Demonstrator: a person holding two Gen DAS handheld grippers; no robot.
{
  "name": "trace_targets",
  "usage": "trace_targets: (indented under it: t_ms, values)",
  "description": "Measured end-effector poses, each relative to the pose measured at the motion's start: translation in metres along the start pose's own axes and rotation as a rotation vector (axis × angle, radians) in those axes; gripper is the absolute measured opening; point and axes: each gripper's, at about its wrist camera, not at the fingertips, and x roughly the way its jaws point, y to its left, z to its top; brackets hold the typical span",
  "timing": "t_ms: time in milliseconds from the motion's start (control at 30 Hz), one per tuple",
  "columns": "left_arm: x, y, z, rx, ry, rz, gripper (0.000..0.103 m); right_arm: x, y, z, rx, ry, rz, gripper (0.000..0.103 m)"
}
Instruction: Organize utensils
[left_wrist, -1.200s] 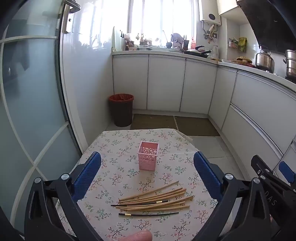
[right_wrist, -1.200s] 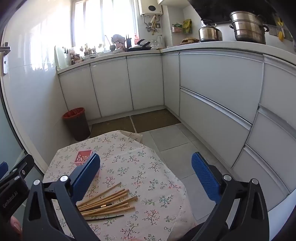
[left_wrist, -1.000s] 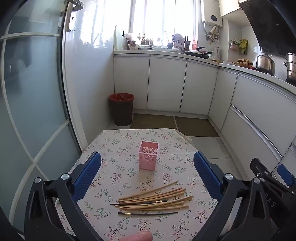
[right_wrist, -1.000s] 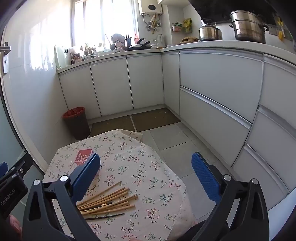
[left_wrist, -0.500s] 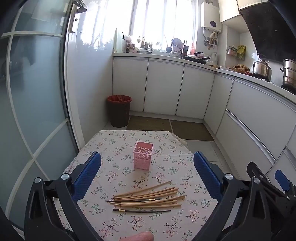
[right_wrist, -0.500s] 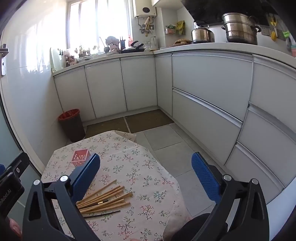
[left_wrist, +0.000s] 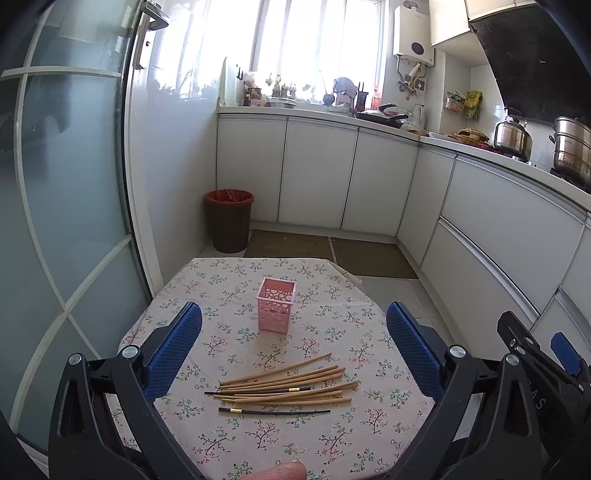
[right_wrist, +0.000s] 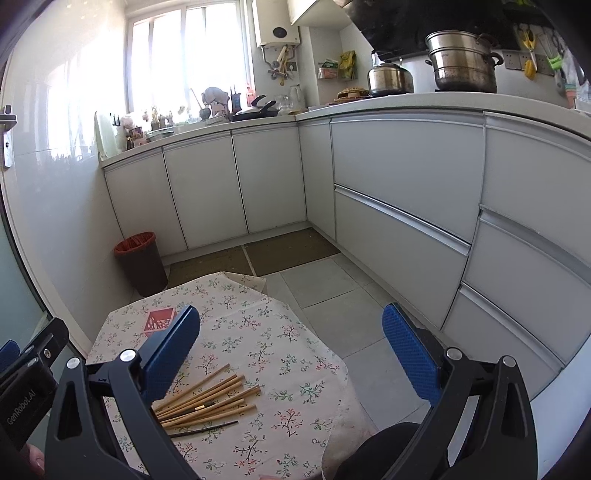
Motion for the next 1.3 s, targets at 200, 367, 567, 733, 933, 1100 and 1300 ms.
trace_targets:
  t_ms: [200,367,567,733,933,1100,1300]
  values:
    - [-0.007,0.002,0.0,-0.003,-0.01,0.006,0.096,0.0,-0.003,0.001,0.003,0.011,0.011,0.096]
    - [-0.006,0.003,-0.001,-0.004,-0.009,0.009,0.096,0.001,-0.004,0.001,-0.002,0.015,0.014,0.096]
    - [-0.006,0.003,0.001,-0.001,-0.003,0.012,0.096,0.003,-0.003,0.0,-0.005,0.021,0.014,0.096]
    - [-0.004,0.005,0.001,-0.004,0.001,0.017,0.096,0.005,-0.002,-0.001,-0.012,0.03,0.014,0.096]
    - [-0.002,0.005,0.002,-0.005,0.008,0.022,0.096,0.007,0.001,-0.003,-0.016,0.039,0.011,0.096]
    - [-0.001,0.005,0.002,-0.004,0.011,0.024,0.096,0.009,0.001,-0.002,-0.018,0.045,0.012,0.096]
    - [0.0,0.005,0.002,-0.005,0.014,0.025,0.096,0.009,0.001,-0.002,-0.019,0.048,0.014,0.096]
